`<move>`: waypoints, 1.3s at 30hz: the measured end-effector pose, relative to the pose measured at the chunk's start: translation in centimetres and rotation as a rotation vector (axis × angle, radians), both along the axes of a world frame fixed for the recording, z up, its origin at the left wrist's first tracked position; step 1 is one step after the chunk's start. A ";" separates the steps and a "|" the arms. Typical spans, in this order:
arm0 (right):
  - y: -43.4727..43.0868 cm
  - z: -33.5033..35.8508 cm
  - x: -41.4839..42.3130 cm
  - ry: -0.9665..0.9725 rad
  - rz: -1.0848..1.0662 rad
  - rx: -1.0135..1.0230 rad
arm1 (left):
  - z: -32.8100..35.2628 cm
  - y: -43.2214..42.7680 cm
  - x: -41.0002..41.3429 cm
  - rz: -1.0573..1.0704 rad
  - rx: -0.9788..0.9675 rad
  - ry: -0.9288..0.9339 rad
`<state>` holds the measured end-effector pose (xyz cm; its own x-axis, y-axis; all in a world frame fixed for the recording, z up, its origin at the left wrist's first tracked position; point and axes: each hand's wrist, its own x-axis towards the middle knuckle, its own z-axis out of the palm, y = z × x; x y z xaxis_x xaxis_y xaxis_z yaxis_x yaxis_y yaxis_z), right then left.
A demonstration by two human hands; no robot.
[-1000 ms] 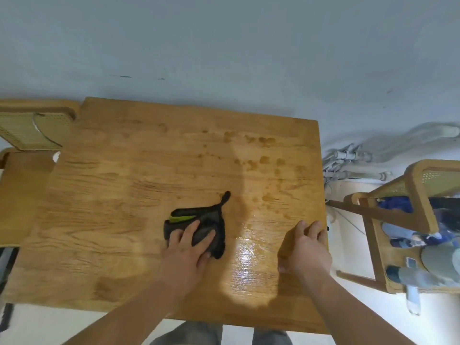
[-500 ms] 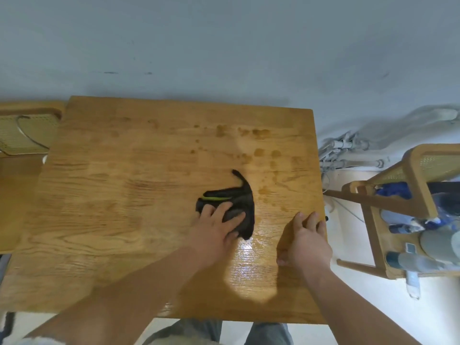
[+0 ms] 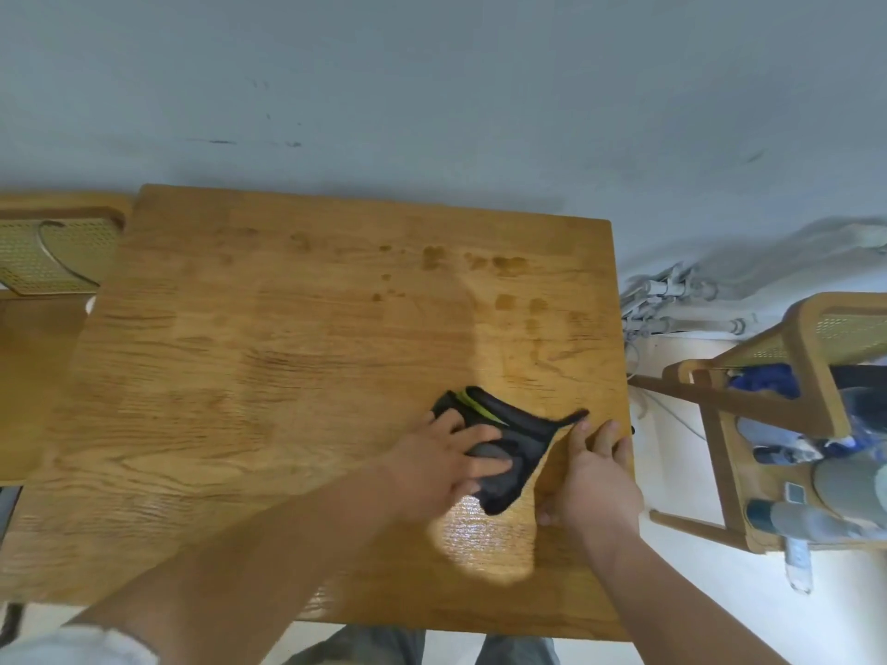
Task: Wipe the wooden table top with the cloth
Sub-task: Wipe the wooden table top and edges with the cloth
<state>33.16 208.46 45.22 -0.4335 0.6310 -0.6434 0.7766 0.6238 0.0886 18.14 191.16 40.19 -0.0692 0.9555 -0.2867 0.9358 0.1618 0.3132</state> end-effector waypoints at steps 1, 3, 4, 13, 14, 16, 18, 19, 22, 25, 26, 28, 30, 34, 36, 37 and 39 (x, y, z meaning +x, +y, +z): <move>0.1 -0.1 0.1 0.002 -0.009 -0.005 | 0.1 0.0 -1.3 -0.036 -0.008 -0.011; 0.3 -0.3 0.1 0.009 -0.024 -0.011 | 0.2 0.5 -3.1 0.145 -0.002 0.015; 0.4 -0.3 0.0 0.008 -0.021 -0.010 | 0.4 0.9 -3.1 0.319 -0.011 0.029; 0.8 -0.5 2.5 0.202 -0.047 -0.069 | 1.2 2.6 2.2 0.016 -0.057 -0.025; 1.4 -0.5 3.2 0.272 -0.091 -0.118 | 1.3 3.3 0.8 -0.020 -0.051 -0.001; 3.0 -0.3 4.5 0.454 -0.253 -0.229 | 1.5 5.5 -0.7 0.103 -0.065 0.061; 4.8 0.2 5.7 0.613 -0.440 -0.292 | 1.5 8.4 -0.2 0.435 -0.062 0.056; 5.6 0.4 6.3 0.653 -0.497 -0.273 | 1.4 9.7 1.2 0.566 -0.075 0.058; 7.1 0.7 7.9 0.663 -0.650 -0.283 | 0.8 11.6 6.7 0.457 -0.083 0.087; 7.3 0.5 9.4 0.648 -0.799 -0.408 | 0.8 11.9 6.5 -0.075 0.007 0.037; 7.4 0.3 9.8 0.642 -0.838 -0.448 | 1.0 12.8 4.9 -0.173 -0.002 0.027; 7.4 0.1 10.4 0.654 -0.906 -0.532 | 1.2 14.9 2.8 -0.174 -0.042 0.062; 7.4 0.2 10.7 0.645 -0.936 -0.582 | 1.5 16.9 3.4 0.135 -0.067 0.098; 7.4 0.1 11.0 0.679 -0.944 -0.521 | 1.9 17.5 10.8 0.465 -0.094 0.094; 7.6 0.1 11.1 0.684 -0.903 -0.395 | 1.8 15.2 13.8 0.213 -0.039 0.071; 7.6 0.1 11.3 0.669 -0.883 -0.337 | 1.7 13.8 14.2 0.023 -0.012 0.052; 7.4 -0.1 12.1 0.658 -0.883 -0.266 | 1.5 11.9 12.2 -0.277 0.002 0.022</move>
<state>45.23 215.83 45.12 -0.2084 0.7609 -0.6145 0.8012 -0.2276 -0.5535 30.30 203.11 41.68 0.1882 0.9394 -0.2864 0.9509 -0.1015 0.2923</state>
